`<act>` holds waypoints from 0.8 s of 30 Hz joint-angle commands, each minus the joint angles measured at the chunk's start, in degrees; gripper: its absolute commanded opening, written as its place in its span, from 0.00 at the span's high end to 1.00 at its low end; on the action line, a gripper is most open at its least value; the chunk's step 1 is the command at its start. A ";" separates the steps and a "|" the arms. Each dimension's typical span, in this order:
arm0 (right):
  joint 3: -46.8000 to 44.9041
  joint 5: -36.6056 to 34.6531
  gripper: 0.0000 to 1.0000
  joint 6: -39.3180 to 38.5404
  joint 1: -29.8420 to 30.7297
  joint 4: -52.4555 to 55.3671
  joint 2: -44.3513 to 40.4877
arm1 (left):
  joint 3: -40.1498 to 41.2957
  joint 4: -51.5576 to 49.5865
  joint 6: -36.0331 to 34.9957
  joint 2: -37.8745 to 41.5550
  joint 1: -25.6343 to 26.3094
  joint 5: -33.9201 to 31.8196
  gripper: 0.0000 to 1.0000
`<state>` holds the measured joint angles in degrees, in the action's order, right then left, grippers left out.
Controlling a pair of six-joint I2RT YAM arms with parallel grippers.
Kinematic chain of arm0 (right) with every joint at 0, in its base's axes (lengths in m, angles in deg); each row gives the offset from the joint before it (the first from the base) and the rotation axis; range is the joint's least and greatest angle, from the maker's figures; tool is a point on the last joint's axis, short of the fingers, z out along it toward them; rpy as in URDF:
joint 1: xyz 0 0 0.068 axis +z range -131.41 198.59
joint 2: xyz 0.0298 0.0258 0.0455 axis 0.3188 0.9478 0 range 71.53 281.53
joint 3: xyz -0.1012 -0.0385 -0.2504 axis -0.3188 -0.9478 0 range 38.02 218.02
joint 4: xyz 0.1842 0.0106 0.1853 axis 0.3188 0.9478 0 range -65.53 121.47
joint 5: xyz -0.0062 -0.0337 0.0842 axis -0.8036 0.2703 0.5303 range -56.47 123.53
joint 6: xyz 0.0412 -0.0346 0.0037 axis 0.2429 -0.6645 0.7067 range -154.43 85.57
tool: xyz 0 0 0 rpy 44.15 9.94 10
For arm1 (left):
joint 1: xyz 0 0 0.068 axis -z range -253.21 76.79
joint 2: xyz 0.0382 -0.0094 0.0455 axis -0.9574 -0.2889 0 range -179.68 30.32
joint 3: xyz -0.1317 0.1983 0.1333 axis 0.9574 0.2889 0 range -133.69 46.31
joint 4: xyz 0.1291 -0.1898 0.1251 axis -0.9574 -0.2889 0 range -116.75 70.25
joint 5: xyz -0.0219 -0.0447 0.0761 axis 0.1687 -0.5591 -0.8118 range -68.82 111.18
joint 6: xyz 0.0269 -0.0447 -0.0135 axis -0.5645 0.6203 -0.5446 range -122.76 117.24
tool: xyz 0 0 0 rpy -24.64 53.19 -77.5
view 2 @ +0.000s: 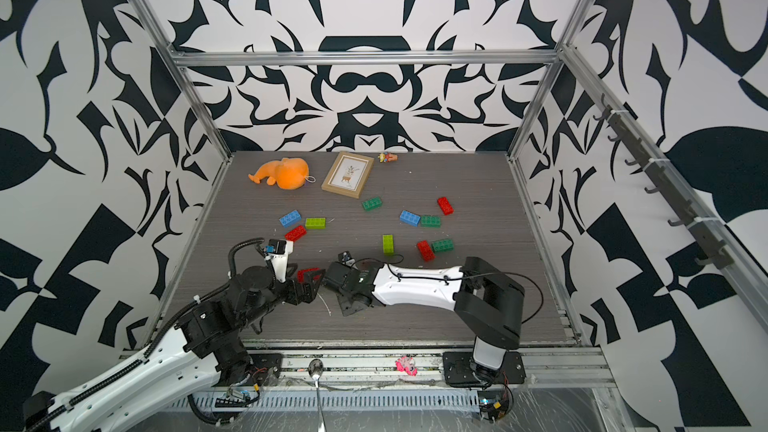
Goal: Assemble a small pinwheel with lego
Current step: Pick up the lego brick from the center of the board, then assemble the lego brick at the center of the board.
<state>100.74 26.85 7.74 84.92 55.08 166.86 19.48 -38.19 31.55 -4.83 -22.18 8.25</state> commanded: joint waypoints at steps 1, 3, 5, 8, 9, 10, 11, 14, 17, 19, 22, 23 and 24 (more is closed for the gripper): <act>-2.16 3.29 1.00 -2.93 -2.91 -2.34 -5.43 | -9.04 -9.05 6.38 -4.26 0.04 9.76 0.00; -4.62 2.59 1.00 -2.67 -4.22 -2.16 -8.46 | -15.52 -17.50 5.43 -6.81 0.06 12.97 0.00; -7.02 3.42 1.00 -2.67 -5.98 -1.33 -11.22 | -22.28 -27.30 2.15 -8.46 0.04 12.37 0.00; -10.44 3.07 1.00 -2.25 -8.33 -0.06 -14.93 | -25.89 -34.40 -2.62 -6.77 0.04 10.48 0.00; -11.29 2.91 1.00 -2.04 -8.86 0.15 -15.67 | -25.83 -34.81 -3.34 -5.46 0.04 9.68 0.00; -12.84 3.21 1.00 -2.07 -9.94 0.15 -16.99 | -25.16 -34.04 -4.94 -3.56 0.04 9.74 0.00; -13.98 3.53 1.00 -2.00 -10.86 -0.07 -17.84 | -23.83 -32.87 -6.91 -1.33 0.04 10.96 0.00; -17.14 5.51 1.00 -1.73 -14.20 -1.64 -20.01 | -19.75 -29.46 -7.35 5.59 0.04 11.53 0.00; -17.28 4.53 1.00 -2.43 -15.09 -1.17 -20.15 | -17.65 -24.66 -10.41 11.49 0.04 13.76 0.00; -17.21 4.33 1.00 -2.87 -15.54 -1.48 -19.34 | -16.97 -23.94 -11.04 13.29 -0.04 12.93 0.00; -16.37 4.00 1.00 -3.91 -16.36 -2.25 -16.20 | -17.24 -24.30 -11.54 13.37 -0.05 14.72 0.00; -15.62 3.57 1.00 -4.11 -16.66 -2.22 -14.75 | -16.97 -23.92 -11.57 13.15 -0.04 15.11 0.00; -15.01 3.26 1.00 -4.56 -16.78 -2.52 -13.46 | -16.69 -23.69 -11.59 12.78 -0.05 14.82 0.00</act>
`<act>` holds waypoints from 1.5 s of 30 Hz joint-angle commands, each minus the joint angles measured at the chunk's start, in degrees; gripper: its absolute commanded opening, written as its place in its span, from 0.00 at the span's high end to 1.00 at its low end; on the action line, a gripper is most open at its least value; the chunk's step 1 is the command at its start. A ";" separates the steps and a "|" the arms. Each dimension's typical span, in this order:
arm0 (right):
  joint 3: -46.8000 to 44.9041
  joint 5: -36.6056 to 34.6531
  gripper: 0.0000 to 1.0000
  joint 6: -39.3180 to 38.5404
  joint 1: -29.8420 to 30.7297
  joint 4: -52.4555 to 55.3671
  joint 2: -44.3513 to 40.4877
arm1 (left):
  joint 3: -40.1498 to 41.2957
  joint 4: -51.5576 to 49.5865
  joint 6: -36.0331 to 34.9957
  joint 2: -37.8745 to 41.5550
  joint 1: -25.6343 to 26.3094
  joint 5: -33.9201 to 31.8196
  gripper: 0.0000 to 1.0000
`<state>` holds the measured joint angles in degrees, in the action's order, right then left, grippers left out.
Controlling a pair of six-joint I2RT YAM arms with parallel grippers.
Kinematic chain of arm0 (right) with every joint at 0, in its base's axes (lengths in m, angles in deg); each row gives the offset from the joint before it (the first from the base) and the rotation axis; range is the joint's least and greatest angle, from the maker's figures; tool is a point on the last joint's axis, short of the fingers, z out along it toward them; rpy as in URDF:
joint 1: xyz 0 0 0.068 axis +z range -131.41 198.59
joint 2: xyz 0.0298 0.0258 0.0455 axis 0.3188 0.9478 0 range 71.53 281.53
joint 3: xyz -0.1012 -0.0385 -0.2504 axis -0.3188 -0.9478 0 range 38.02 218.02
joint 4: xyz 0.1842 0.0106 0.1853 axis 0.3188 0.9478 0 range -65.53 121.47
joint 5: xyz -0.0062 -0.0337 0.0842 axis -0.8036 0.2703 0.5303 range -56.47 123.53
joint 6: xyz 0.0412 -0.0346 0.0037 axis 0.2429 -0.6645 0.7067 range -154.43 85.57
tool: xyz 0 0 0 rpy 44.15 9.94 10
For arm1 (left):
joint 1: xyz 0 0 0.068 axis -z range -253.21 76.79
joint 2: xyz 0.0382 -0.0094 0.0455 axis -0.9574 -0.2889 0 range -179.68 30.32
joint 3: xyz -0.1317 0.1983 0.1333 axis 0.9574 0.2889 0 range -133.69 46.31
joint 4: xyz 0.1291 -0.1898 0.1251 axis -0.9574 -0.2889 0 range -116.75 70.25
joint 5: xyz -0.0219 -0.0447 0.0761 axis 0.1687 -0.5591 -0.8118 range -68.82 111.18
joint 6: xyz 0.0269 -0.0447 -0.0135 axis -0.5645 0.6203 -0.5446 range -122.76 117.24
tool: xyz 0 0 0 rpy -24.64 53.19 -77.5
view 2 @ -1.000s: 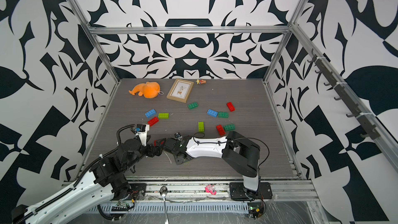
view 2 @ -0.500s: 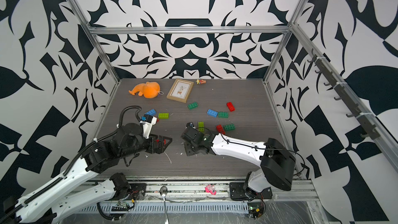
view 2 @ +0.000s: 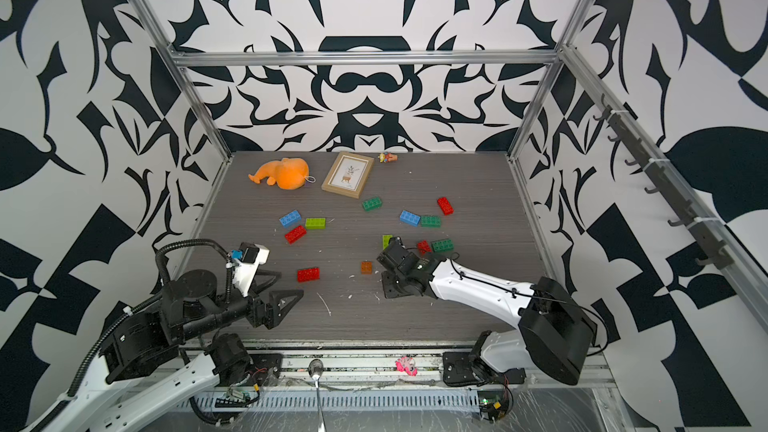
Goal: Assemble a small pinwheel with lego
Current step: Assemble the lego brick at the center of the board.
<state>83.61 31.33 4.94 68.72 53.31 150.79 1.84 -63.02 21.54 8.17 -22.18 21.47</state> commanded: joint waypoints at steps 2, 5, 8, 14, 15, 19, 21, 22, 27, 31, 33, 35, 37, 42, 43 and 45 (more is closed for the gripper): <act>3.66 -2.46 1.00 -2.24 -0.76 -1.13 5.33 | 0.64 0.64 -1.49 -2.17 -0.31 1.31 0.00; 5.99 -2.99 1.00 -3.07 -1.22 -1.99 8.86 | 0.58 1.18 -2.15 -4.95 -0.40 5.64 0.00; 8.59 -3.57 1.00 -3.67 -1.65 -1.78 12.63 | 0.61 1.44 -2.32 -7.10 -0.36 7.09 0.00; 11.48 -4.31 1.00 -3.78 -3.56 -1.55 17.39 | 0.84 1.88 -2.52 -5.38 -0.48 6.83 0.00; 11.95 -4.70 1.00 -3.80 -3.72 -1.36 17.75 | 1.05 2.20 -2.56 -4.37 -0.49 6.81 0.00; 14.24 -5.68 1.00 -4.21 -4.40 0.06 19.13 | 1.51 2.83 -2.67 -1.23 -0.49 6.46 0.00; 15.28 -5.43 1.00 -4.52 -4.92 0.50 20.07 | 1.65 2.79 -2.59 -0.64 -0.49 5.89 0.00; 15.80 -5.45 1.00 -4.57 -5.19 0.86 20.65 | 1.58 2.71 -2.59 -0.61 -0.48 5.89 0.00; 16.99 -5.70 1.00 -4.26 -5.82 1.39 22.26 | 1.44 2.84 -2.66 -1.30 -0.49 6.55 0.00; 17.43 -6.15 0.99 -3.52 -6.18 1.57 22.88 | 1.31 2.63 -2.59 -2.19 -0.46 7.05 0.00; 17.70 -6.73 0.97 -3.33 -6.31 1.91 22.95 | 1.31 2.65 -2.59 -2.24 -0.44 7.35 0.00; 17.79 -6.77 0.94 -3.17 -6.60 1.95 22.89 | 1.28 2.66 -2.59 -2.12 -0.49 7.30 0.00; 17.87 -6.68 0.93 -3.16 -6.79 1.98 23.03 | 1.35 2.72 -2.62 -1.94 -0.49 7.48 0.00; 17.66 -6.17 0.91 -2.86 -7.41 1.45 23.04 | 1.40 2.83 -2.66 -1.67 -0.49 7.63 0.00; 17.78 -6.02 0.90 -2.89 -7.50 1.47 23.24 | 1.37 2.84 -2.59 -1.67 -0.49 7.71 0.00; 18.04 -5.58 0.90 -2.97 -7.59 1.46 23.61 | 1.35 2.84 -2.65 -1.58 -0.49 7.88 0.00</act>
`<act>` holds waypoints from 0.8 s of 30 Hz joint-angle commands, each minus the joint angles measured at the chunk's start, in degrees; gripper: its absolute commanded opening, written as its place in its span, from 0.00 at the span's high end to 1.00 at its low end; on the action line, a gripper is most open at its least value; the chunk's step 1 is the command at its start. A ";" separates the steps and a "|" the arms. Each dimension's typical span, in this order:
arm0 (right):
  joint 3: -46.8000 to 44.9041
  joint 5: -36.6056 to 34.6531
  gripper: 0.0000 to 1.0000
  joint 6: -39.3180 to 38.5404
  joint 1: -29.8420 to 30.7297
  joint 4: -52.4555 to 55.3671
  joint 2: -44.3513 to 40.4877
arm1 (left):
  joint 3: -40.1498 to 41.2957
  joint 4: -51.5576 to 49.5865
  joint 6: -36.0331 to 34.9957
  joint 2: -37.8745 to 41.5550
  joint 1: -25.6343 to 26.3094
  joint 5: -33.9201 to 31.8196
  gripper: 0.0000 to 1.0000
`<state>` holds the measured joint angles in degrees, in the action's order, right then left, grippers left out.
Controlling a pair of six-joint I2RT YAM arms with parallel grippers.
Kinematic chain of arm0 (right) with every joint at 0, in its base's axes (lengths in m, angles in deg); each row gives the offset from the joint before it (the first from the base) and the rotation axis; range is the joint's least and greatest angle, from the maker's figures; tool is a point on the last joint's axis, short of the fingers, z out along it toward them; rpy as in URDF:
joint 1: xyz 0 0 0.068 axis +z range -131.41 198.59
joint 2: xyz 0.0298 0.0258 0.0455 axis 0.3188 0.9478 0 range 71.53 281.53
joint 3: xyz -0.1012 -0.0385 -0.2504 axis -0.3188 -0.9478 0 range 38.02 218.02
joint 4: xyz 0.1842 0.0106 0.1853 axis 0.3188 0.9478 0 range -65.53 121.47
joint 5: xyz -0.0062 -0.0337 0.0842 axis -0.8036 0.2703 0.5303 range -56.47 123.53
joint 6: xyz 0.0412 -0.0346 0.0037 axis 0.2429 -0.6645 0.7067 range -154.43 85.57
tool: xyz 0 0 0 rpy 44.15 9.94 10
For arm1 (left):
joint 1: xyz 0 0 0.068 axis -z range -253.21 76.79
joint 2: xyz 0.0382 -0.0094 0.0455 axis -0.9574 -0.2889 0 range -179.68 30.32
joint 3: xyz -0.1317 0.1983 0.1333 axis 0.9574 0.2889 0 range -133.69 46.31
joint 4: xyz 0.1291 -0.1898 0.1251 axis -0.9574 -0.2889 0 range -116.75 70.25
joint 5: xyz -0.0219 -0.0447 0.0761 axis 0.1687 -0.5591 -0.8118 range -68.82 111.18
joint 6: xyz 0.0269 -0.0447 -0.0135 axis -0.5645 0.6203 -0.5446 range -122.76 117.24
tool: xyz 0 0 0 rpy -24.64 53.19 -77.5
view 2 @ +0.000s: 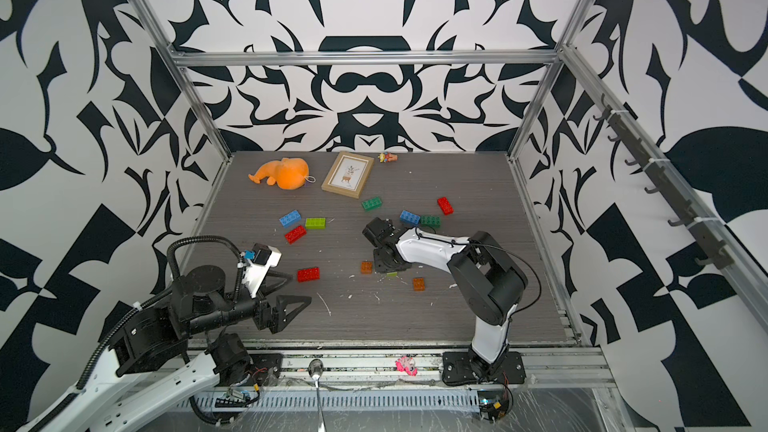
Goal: Assemble a small pinwheel with lego
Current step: Assemble the lego brick at the center of the board.
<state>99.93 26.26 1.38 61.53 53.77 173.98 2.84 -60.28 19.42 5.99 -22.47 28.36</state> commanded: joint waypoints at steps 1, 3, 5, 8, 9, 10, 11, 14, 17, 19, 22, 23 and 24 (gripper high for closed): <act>1.72 -0.38 0.90 0.64 -0.33 0.85 0.51 | 0.38 0.09 -0.47 0.61 -0.19 0.98 0.00; 1.72 -0.31 0.90 0.73 -0.40 0.50 0.72 | 0.40 0.06 -0.47 0.60 -0.20 0.96 0.00; 1.81 -0.23 0.89 0.88 -0.64 0.58 0.90 | 0.40 0.10 -0.49 0.61 -0.20 1.06 0.00; 1.90 0.39 0.87 1.01 -0.75 0.08 1.15 | 0.37 0.10 -0.48 0.67 -0.16 1.16 0.00; 2.05 0.48 0.87 1.05 -0.75 0.06 1.25 | 0.35 0.10 -0.47 0.69 -0.18 1.15 0.00; 2.16 0.63 0.86 1.01 -0.75 0.09 1.45 | 0.40 0.10 -0.51 0.70 -0.20 1.06 0.00; 2.24 0.59 0.86 1.01 -0.75 0.16 1.52 | 0.39 0.10 -0.47 0.70 -0.20 1.02 0.00; 2.38 0.41 0.84 1.19 -0.74 0.12 1.52 | 0.31 0.02 -0.47 0.52 -0.20 1.12 0.00; 2.68 0.74 0.81 1.18 -0.83 0.10 1.82 | 0.40 0.10 -0.50 0.43 -0.20 1.24 0.00; 2.78 1.09 0.78 1.13 -0.76 0.04 2.04 | 0.32 0.05 -0.48 0.52 -0.19 1.21 0.00; 2.87 1.44 0.74 1.17 -0.84 -0.12 2.22 | 0.35 0.06 -0.48 0.59 -0.20 1.21 0.00; 2.87 1.56 0.72 1.19 -0.82 -0.29 2.30 | 0.38 0.10 -0.47 0.61 -0.20 1.18 0.00; 2.87 1.49 0.70 1.27 -0.83 -0.20 2.27 | 0.37 0.10 -0.47 0.61 -0.20 1.23 0.00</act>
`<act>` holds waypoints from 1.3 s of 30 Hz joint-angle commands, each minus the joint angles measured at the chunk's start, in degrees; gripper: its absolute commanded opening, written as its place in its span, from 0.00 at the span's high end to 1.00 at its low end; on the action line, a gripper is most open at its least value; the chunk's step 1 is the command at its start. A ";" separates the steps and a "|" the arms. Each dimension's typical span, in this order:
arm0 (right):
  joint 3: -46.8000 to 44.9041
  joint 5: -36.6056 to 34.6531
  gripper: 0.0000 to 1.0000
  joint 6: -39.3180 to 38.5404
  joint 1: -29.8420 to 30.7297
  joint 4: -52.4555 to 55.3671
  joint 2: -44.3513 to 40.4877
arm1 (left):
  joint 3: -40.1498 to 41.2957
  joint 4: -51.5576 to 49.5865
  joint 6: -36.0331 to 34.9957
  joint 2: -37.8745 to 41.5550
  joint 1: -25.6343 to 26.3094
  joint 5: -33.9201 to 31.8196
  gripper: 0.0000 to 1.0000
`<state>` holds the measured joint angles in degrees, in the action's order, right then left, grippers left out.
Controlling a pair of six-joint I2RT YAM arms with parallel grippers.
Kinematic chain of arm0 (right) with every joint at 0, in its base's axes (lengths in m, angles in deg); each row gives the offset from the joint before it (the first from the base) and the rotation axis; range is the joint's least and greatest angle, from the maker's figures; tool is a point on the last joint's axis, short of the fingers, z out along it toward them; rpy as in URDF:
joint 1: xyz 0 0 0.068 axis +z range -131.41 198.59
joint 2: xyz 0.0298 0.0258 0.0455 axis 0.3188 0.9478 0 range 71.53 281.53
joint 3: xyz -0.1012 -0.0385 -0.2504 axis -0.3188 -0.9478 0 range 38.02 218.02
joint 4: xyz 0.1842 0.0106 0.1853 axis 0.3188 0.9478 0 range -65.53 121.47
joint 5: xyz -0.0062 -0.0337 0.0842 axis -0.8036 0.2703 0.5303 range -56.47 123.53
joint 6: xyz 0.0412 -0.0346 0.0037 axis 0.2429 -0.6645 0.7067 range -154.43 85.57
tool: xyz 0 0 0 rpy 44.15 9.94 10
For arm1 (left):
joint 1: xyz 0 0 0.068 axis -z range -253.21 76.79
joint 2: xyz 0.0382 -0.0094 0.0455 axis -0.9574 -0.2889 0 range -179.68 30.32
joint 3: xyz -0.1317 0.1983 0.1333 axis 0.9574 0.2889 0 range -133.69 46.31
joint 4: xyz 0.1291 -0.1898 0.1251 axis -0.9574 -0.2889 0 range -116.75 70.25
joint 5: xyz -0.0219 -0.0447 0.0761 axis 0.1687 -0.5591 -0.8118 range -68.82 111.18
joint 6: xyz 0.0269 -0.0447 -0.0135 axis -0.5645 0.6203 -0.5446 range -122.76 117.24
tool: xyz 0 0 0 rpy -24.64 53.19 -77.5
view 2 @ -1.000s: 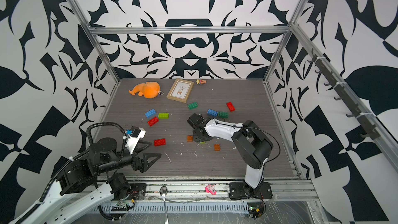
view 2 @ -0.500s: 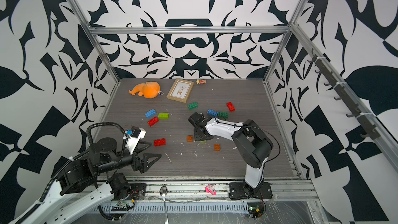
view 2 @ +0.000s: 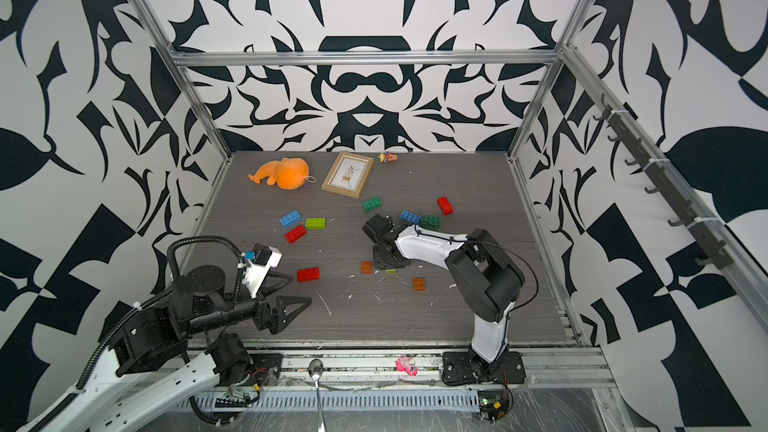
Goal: Assemble a small pinwheel with lego
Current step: Assemble the lego brick at the center of the board, then pick up the lego brick from the center of the board.
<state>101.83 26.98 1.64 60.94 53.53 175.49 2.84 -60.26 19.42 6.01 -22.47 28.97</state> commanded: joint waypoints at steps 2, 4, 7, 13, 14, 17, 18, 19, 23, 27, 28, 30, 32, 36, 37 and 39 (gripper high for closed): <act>0.96 0.90 0.65 1.13 -0.23 -0.05 0.65 | 0.35 0.08 -0.48 0.59 -0.20 0.58 0.00; 1.12 1.01 0.59 1.10 -0.18 -0.02 0.46 | 0.37 0.08 -0.51 0.64 -0.20 0.73 0.00; 1.31 1.01 0.48 1.10 -0.18 0.03 0.50 | 0.36 0.02 -0.48 0.67 -0.15 0.69 0.00; 1.40 2.39 0.37 0.93 -0.23 -0.43 0.50 | 0.39 0.06 -0.46 0.85 -0.20 0.64 0.00; 1.49 2.65 0.33 0.88 -0.23 -0.48 0.22 | 0.36 0.05 -0.48 0.85 -0.20 0.52 0.00; 1.88 3.11 0.26 0.55 -0.27 -0.07 -1.52 | 0.28 0.08 -0.47 0.85 -0.20 0.51 0.00; 2.14 3.20 0.21 0.19 -0.24 0.32 -2.41 | 0.24 0.00 -0.48 1.00 -0.17 0.40 0.00; 2.43 3.16 0.12 -0.18 -0.20 0.92 -3.51 | 0.30 -0.03 -0.49 1.19 -0.20 0.18 0.00; 3.08 2.76 0.03 -2.67 -0.50 3.47 -9.00 | 0.29 -0.16 -0.50 2.11 -0.20 -0.59 0.00; 3.13 1.77 0.01 -6.98 -2.57 6.38 -15.71 | 0.22 -0.45 0.03 3.44 -0.20 -2.09 0.00; 2.53 1.76 0.01 -8.21 -3.89 6.65 -17.33 | 0.24 -0.37 0.23 3.57 -0.20 -2.16 0.00; 0.60 3.42 0.01 -9.88 -7.13 6.72 -19.93 | 0.10 -0.28 0.32 2.85 -0.19 -2.68 0.00; -1.26 4.63 0.03 -11.01 -10.69 6.81 -21.83 | -0.58 1.26 0.61 1.02 -0.20 -2.45 0.00; -6.03 9.98 0.04 -11.55 -17.29 3.43 -24.61 | -4.10 8.07 1.32 -7.29 -0.20 -3.02 0.00; -7.09 10.82 0.04 -11.44 -18.53 2.61 -24.82 | -5.36 9.28 0.31 -10.47 -0.20 -3.10 0.00; -9.02 12.86 0.04 -11.38 -20.15 -0.25 -24.58 | -8.17 10.26 -1.62 -16.75 -0.21 -3.78 0.00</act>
<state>95.06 35.18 -8.32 41.92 56.39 151.40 -1.83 -55.06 19.59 -5.03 -22.47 26.43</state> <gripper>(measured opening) 0.960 0.997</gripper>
